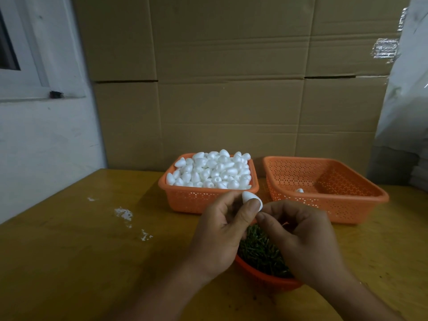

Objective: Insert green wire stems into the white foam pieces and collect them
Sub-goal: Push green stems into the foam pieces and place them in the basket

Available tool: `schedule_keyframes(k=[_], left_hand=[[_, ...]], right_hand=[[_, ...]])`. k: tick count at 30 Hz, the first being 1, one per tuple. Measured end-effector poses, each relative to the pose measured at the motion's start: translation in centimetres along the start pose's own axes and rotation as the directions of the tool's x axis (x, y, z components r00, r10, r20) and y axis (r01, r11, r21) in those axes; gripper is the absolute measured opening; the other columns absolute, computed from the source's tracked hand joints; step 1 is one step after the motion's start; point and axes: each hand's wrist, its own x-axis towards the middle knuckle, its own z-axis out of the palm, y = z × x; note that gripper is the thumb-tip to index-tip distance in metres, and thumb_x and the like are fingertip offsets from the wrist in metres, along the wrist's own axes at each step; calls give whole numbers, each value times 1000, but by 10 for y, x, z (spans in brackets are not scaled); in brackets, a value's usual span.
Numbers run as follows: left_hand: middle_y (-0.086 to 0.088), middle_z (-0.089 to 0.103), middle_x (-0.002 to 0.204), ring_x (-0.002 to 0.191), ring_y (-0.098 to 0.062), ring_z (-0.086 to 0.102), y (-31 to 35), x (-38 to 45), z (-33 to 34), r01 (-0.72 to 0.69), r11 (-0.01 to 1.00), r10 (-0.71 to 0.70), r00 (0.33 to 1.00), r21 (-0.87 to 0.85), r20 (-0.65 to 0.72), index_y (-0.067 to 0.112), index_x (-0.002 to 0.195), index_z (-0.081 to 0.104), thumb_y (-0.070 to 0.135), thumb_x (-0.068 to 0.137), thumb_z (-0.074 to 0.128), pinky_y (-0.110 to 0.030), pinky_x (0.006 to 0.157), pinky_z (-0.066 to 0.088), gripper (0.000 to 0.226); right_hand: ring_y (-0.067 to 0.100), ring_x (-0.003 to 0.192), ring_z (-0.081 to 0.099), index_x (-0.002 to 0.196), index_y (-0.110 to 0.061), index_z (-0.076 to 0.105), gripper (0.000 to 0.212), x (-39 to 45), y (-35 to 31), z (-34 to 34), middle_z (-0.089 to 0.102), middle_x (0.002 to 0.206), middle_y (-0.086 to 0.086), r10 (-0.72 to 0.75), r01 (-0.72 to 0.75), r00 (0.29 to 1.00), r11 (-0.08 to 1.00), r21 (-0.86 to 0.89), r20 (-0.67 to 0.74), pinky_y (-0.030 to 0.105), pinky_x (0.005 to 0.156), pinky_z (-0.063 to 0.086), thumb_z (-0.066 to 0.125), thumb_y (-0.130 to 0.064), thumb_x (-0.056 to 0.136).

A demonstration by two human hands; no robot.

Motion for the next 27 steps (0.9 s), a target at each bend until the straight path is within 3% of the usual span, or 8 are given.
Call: schedule_keyframes(k=[4, 7, 11, 14, 17, 19, 23, 27], left_hand=[[9, 53, 65, 59, -4, 49, -5, -1, 1, 53, 999, -53, 999, -13, 10, 33, 128, 58, 65, 87, 56, -23, 57, 40, 51], [7, 48, 62, 58, -8, 46, -6, -3, 2, 39, 999, -39, 999, 36, 11, 36, 114, 61, 64, 90, 52, -27, 54, 38, 39], [7, 49, 61, 56, -6, 46, -5, -4, 3, 41, 998, -42, 999, 48, 11, 33, 99, 63, 64, 94, 43, -22, 52, 37, 37], [6, 49, 62, 56, -7, 47, -6, -6, 4, 55, 998, -56, 998, 38, 26, 33, 96, 64, 64, 95, 38, -21, 52, 38, 41], [6, 49, 62, 56, -8, 46, -6, -7, 6, 67, 997, -68, 997, 38, 39, 31, 95, 65, 65, 95, 38, -23, 53, 37, 43], [6, 49, 61, 56, -6, 46, -7, -7, 6, 71, 997, -72, 996, 36, 44, 31, 94, 65, 65, 95, 38, -23, 53, 37, 44], [9, 49, 61, 56, -3, 47, -8, -7, 5, 81, 996, -84, 995, 48, 53, 32, 94, 65, 67, 95, 38, -21, 54, 38, 45], [9, 50, 60, 57, -3, 48, -11, -8, 5, 96, 993, -100, 994, 74, 55, 33, 94, 64, 70, 95, 36, -25, 56, 39, 46]], right_hand=[[3, 57, 61, 78, -29, 73, 10, 13, 2, -12, 71, 73, -8, 82, -86, 994, 995, -46, -70, 15, 51, 46, 73, -22, 85], [-2, 56, 60, 77, -31, 72, 9, 35, 13, -30, 70, 79, -18, 153, -171, 977, 979, -114, -147, 17, 46, 41, 73, -28, 85], [3, 36, 45, 76, -25, 73, 12, 65, 40, -46, 67, 59, 1, 240, -284, 945, 939, -194, -221, 25, 42, 35, 76, -24, 87], [8, 39, 49, 80, -23, 75, 8, 84, 57, -55, 68, 61, 0, 285, -340, 934, 893, -294, -215, 26, 42, 36, 75, -23, 88], [20, 48, 56, 78, -19, 76, 13, 105, 73, -65, 70, 61, 3, 356, -402, 916, 803, -440, -186, 32, 50, 41, 75, -26, 88], [27, 53, 62, 73, -16, 76, 27, 119, 84, -69, 71, 62, 8, 452, -461, 878, 705, -539, -160, 34, 53, 45, 76, -39, 87], [26, 68, 71, 80, -4, 73, 56, 141, 96, -70, 73, 71, 13, 610, -533, 778, 512, -674, -152, 36, 68, 58, 77, -59, 76], [24, 77, 67, 94, -4, 66, 56, 151, 101, -67, 70, 85, 11, 633, -474, 766, 443, -761, -108, 32, 65, 56, 78, -56, 76]])
